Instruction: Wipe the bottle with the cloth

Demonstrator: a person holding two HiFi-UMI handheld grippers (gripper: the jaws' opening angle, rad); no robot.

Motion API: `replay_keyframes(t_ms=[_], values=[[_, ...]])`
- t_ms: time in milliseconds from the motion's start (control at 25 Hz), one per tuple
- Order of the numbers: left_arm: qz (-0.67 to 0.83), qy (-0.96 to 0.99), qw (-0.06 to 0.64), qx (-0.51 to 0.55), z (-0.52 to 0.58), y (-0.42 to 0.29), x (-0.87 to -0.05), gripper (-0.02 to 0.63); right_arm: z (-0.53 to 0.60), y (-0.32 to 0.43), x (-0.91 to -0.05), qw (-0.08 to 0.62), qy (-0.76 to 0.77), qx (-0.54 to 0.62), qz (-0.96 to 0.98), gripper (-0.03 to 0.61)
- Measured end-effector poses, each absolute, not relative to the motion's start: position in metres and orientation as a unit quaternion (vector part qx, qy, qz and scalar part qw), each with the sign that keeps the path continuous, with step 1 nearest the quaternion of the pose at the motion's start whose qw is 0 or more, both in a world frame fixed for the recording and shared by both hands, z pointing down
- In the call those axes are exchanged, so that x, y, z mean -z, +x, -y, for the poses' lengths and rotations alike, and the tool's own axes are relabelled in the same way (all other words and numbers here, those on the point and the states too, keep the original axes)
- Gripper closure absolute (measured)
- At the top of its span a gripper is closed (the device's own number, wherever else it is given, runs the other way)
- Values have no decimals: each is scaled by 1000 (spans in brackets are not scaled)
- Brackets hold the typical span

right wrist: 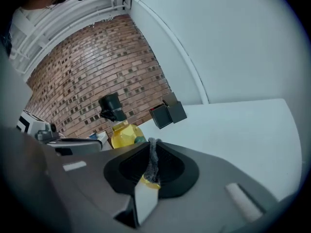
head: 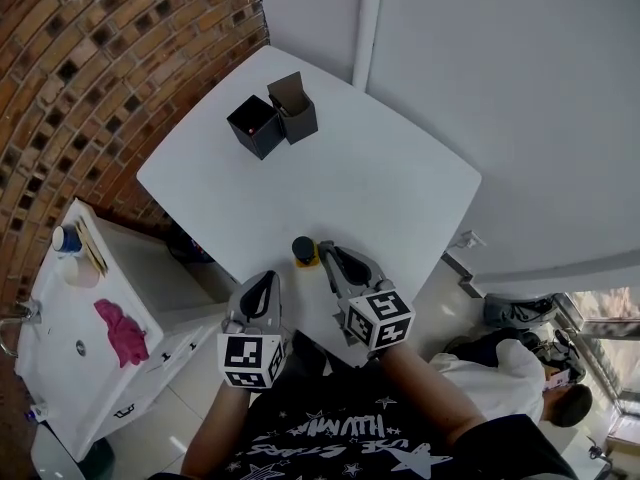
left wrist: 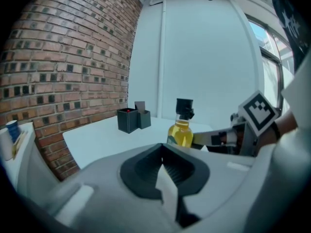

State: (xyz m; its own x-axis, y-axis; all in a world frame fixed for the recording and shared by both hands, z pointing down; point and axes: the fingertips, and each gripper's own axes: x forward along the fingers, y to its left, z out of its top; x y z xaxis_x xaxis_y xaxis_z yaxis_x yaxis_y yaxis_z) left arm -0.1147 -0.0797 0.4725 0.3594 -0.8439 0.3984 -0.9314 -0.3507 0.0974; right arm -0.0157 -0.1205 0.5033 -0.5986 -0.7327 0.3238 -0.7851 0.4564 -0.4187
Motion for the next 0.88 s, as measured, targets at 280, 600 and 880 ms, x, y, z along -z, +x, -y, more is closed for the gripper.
replay_keyframes(t_ms=[280,600,880], values=[[541,813,159,-146,76,-111,-473,609,121,-22,-539,74,458,-290,837,537],[531,819,158,-150,73,-108,-475,609,114,-21,-564,100,455,-296,834,537],[522,824,176,-136,66,-90,-477,470,119,18,-527,55,492,-265,827,537]])
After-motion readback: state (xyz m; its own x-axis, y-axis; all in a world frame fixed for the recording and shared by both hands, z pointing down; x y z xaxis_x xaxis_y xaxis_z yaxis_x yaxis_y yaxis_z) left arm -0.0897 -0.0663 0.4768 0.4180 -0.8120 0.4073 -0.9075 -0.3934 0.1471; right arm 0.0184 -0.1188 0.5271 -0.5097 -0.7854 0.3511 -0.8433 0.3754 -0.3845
